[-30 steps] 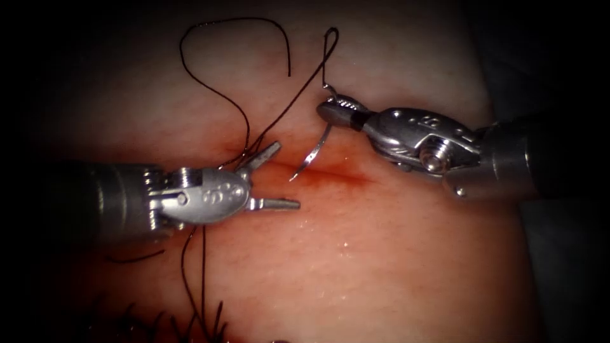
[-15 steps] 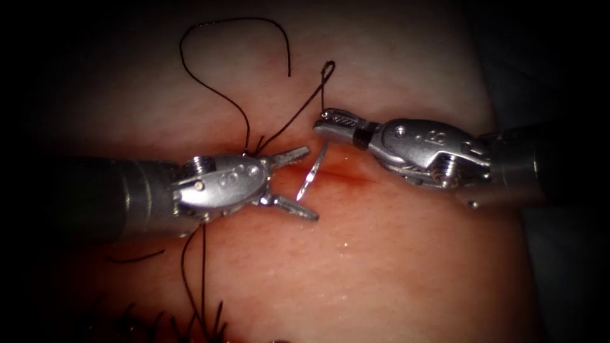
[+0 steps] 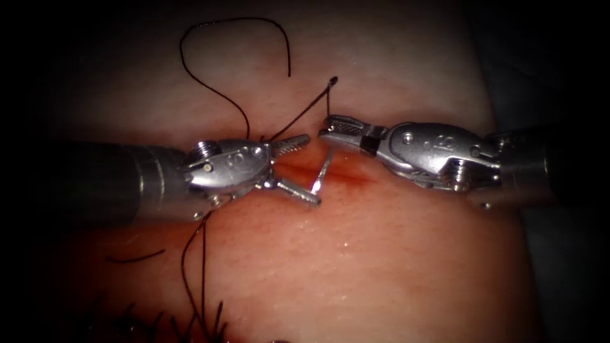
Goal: Wound Closure
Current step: Pass the needle back to the left needle driver to adjust the needle grip.
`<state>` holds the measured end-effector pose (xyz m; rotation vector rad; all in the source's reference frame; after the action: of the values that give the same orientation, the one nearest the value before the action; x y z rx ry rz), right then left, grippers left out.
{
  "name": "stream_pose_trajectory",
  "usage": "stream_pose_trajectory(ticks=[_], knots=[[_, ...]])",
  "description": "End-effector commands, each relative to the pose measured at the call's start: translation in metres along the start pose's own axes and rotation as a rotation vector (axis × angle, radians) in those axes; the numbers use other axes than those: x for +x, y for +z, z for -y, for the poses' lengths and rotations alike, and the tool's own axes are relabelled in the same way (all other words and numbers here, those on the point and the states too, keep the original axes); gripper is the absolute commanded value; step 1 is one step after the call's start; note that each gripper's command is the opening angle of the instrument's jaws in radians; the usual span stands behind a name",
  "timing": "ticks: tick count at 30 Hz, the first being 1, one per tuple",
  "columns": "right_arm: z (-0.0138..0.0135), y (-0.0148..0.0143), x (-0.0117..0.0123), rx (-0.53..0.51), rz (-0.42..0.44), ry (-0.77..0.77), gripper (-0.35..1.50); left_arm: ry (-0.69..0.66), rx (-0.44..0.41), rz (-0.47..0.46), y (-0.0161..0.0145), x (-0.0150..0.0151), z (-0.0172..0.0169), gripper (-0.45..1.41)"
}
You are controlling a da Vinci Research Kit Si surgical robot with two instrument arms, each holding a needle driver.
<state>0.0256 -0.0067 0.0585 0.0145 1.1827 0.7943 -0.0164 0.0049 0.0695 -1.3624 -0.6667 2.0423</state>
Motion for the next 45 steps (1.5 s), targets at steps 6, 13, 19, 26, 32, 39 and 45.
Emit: stream_pose_trajectory(ticks=[6,13,19,26,32,39,45], knots=[[0.0006,0.0007,-0.0004,0.002,-0.021,-0.017,-0.35,-0.113,-0.066,-0.014,0.0007,0.0001,0.0004,0.54],[0.0010,0.0007,0.0004,0.018,-0.054,-0.028,-0.35,-0.226,-0.106,-0.008,0.0011,-0.0001,0.0009,0.47],[0.0012,0.0007,0.0007,0.019,-0.064,-0.031,-0.35,-0.309,-0.127,0.022,0.0013,-0.0005,0.0011,0.17],[0.0012,0.0006,0.0007,0.026,-0.067,-0.043,-0.35,-0.377,-0.154,0.073,0.0010,-0.0010,0.0009,-0.45],[0.0014,0.0007,0.0008,0.029,-0.069,-0.043,-0.35,-0.497,-0.202,0.088,0.0010,-0.0011,0.0010,-0.45],[0.0015,0.0008,0.0008,0.010,-0.064,-0.036,0.96,-0.585,-0.238,0.081,0.0005,-0.0002,0.0012,-0.45],[0.0017,0.0010,0.0009,-0.030,-0.078,0.001,1.16,-0.594,-0.263,0.045,0.0002,0.0003,0.0010,-0.45]])
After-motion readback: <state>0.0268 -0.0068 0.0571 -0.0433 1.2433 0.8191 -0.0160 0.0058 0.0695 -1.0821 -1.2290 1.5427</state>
